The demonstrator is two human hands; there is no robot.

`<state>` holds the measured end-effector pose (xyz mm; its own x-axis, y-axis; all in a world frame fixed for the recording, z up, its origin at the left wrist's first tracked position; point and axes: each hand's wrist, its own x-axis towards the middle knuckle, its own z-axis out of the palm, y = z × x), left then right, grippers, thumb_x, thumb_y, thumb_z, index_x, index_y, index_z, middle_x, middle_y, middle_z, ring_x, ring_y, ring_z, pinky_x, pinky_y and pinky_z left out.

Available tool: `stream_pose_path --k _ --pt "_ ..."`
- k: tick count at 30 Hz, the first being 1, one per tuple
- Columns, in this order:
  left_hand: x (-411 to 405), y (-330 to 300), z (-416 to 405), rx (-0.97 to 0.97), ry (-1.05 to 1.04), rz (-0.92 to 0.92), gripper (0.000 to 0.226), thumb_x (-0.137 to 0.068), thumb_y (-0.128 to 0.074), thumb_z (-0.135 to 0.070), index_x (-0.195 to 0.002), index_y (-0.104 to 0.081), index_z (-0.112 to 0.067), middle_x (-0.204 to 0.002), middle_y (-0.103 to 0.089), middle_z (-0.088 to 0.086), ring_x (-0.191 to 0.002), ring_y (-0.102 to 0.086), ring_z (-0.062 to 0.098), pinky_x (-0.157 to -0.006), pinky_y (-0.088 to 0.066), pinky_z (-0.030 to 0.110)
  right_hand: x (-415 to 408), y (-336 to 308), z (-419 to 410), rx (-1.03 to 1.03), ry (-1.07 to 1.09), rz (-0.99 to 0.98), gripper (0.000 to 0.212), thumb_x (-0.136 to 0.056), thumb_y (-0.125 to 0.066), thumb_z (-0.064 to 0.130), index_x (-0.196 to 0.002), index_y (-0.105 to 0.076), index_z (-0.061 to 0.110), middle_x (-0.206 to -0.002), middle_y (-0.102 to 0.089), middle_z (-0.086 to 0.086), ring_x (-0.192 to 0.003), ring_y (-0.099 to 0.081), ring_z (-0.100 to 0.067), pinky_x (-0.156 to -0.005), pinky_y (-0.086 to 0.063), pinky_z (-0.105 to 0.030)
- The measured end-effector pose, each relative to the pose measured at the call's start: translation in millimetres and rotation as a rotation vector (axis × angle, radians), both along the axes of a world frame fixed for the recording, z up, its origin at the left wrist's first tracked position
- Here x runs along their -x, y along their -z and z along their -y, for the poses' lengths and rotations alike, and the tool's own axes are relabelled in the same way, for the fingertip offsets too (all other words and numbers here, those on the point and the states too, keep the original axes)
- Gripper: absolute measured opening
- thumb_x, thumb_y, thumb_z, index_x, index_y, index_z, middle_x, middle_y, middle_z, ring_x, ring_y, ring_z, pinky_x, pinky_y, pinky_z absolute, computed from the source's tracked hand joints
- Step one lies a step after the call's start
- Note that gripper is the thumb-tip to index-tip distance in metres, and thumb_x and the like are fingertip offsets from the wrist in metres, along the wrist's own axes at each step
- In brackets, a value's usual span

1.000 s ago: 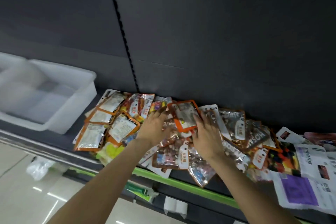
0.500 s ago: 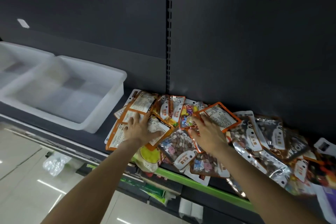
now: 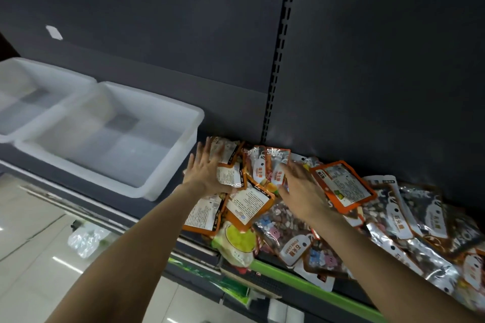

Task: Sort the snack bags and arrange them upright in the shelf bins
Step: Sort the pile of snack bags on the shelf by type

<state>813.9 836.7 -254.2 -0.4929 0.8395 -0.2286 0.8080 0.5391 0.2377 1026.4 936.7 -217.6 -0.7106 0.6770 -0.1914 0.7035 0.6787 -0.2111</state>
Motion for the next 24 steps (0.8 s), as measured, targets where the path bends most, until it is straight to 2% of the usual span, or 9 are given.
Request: stream_pose_path --k 4,7,9,11,14,17,20,22,24 --pt "11.1 3.5 -0.7 0.066 0.113 0.157 0.116 -0.072 -0.066 -0.065 -0.15 0.012 -0.029 -0.158 0.017 -0.003 -0.145 0.015 0.021 -0.117 0.001 0.044 23.5 6.0 8.6 0.083 -0.016 0.083 0.061 -0.1 -0.031 0.044 -0.151 -0.001 0.03 -0.159 0.011 0.004 -0.147 -0.001 -0.023 -0.116 -0.011 -0.042" --pt "6.1 12.0 9.0 -0.033 0.245 0.175 0.09 -0.086 -0.058 -0.052 -0.151 0.002 -0.032 -0.158 0.008 -0.009 -0.147 0.008 0.017 -0.117 -0.003 0.045 40.6 11.3 20.1 0.082 0.024 -0.076 0.057 -0.102 -0.03 0.037 -0.152 -0.005 0.025 -0.159 0.001 0.002 -0.147 0.0 -0.019 -0.112 0.002 -0.03" --pt "-0.4 17.3 14.7 -0.103 0.389 0.202 0.076 -0.093 -0.056 -0.034 -0.151 -0.007 -0.033 -0.159 -0.001 -0.01 -0.147 0.003 0.014 -0.117 -0.003 0.044 50.1 16.3 25.7 0.058 0.062 -0.197 0.054 -0.102 -0.03 0.032 -0.152 -0.011 0.023 -0.159 -0.01 -0.002 -0.147 -0.007 -0.019 -0.116 -0.008 -0.03" --pt "-6.0 19.3 18.0 -0.165 0.473 0.274 0.068 -0.094 -0.055 -0.016 -0.15 -0.019 -0.03 -0.158 -0.012 -0.009 -0.146 -0.006 0.012 -0.118 -0.013 0.038 58.6 21.3 29.5 0.043 0.091 -0.255 0.052 -0.102 -0.032 0.025 -0.152 -0.016 0.021 -0.158 -0.015 -0.004 -0.146 -0.01 -0.019 -0.117 -0.013 -0.031" --pt "-5.8 19.0 21.6 -0.25 0.446 0.327 0.069 -0.091 -0.06 -0.009 -0.149 -0.024 -0.023 -0.156 -0.021 -0.005 -0.144 -0.019 0.015 -0.117 -0.022 0.031 66.9 25.9 33.7 0.039 0.057 -0.137 0.048 -0.103 -0.029 0.027 -0.15 -0.019 0.025 -0.159 -0.01 0.0 -0.145 -0.015 -0.021 -0.116 -0.019 -0.034" --pt "0.9 19.8 20.5 -0.223 0.427 0.295 0.07 -0.092 -0.06 -0.017 -0.15 -0.02 -0.021 -0.158 -0.011 -0.006 -0.144 -0.018 0.016 -0.115 -0.025 0.031 71.3 28.2 37.6 0.063 0.059 -0.015 0.048 -0.103 -0.025 0.034 -0.15 -0.016 0.03 -0.16 -0.001 0.003 -0.144 -0.02 -0.023 -0.114 -0.023 -0.038" --pt "6.8 16.2 16.1 -0.078 0.472 0.082 0.066 -0.095 -0.052 -0.011 -0.151 -0.018 -0.021 -0.16 -0.002 -0.002 -0.146 -0.011 0.021 -0.115 -0.026 0.042 67.6 31.0 38.9 -0.1 0.09 0.01 0.053 -0.101 -0.027 0.038 -0.151 -0.011 0.027 -0.159 -0.005 -0.004 -0.144 -0.017 -0.027 -0.117 -0.022 -0.044" --pt "14.9 11.9 13.1 -0.038 0.382 0.032 0.068 -0.095 -0.049 -0.008 -0.152 -0.015 -0.021 -0.16 0.0 -0.002 -0.146 -0.012 0.024 -0.111 -0.033 0.05 54.1 28.6 35.9 -0.211 0.209 0.071 0.058 -0.101 -0.027 0.042 -0.151 -0.004 0.024 -0.158 -0.003 -0.01 -0.146 -0.01 -0.031 -0.119 -0.011 -0.047" --pt "21.0 6.6 10.1 -0.021 0.227 0.121 0.068 -0.096 -0.05 -0.021 -0.152 -0.01 -0.022 -0.16 0.0 -0.003 -0.146 -0.011 0.025 -0.111 -0.03 0.053 35.1 26.4 30.6 -0.247 0.308 0.17 0.063 -0.099 -0.027 0.047 -0.151 0.0 0.023 -0.158 0.004 -0.014 -0.146 0.003 -0.032 -0.116 0.003 -0.045"
